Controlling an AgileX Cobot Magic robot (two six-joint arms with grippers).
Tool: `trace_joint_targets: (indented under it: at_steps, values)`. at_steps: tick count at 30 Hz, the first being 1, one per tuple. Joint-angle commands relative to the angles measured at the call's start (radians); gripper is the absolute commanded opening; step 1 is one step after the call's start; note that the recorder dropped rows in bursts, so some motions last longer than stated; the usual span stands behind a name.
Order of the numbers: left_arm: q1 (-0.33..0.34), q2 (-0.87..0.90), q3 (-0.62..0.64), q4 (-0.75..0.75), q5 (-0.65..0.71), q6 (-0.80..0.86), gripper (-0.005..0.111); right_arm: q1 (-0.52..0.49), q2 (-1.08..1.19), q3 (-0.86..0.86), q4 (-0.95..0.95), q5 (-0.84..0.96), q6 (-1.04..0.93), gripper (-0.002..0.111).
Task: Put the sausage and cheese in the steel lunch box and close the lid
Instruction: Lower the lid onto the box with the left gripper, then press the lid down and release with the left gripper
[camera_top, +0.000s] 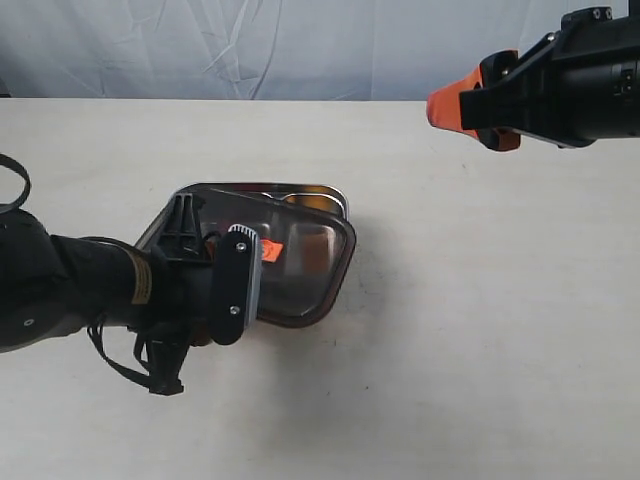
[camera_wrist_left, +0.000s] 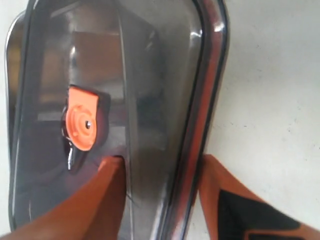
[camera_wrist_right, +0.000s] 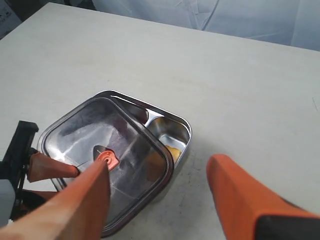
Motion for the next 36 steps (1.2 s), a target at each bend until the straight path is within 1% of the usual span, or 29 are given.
trace_joint_targets:
  at_steps: [1,5,14,19,23,30,36]
  values:
    - [-0.002,0.008,0.004,-0.011,-0.062,-0.009,0.045,-0.004,-0.005,-0.004,-0.001,0.011,0.000,0.058]
    - [-0.002,0.016,0.004,-0.011,-0.112,-0.009,0.045,-0.004,-0.005,-0.004,-0.001,0.015,0.000,0.058]
    - [0.002,0.042,0.004,-0.007,-0.132,-0.009,0.045,-0.004,-0.005,-0.004,-0.003,0.022,0.000,0.058]
    - [0.004,0.071,-0.031,-0.009,-0.174,-0.009,0.045,-0.004,-0.005,-0.004,-0.003,0.055,0.000,0.058]
    - [0.004,0.071,-0.072,-0.009,-0.174,-0.009,0.045,-0.004,-0.005,-0.004,-0.003,0.063,0.000,0.058]
    - [0.011,0.127,-0.077,-0.011,-0.117,-0.009,0.045,-0.004,-0.005,-0.004,-0.003,0.081,0.002,0.058]
    - [0.011,0.127,-0.077,-0.011,-0.119,-0.009,0.045,-0.004,-0.005,-0.004,-0.003,0.081,0.002,0.058]
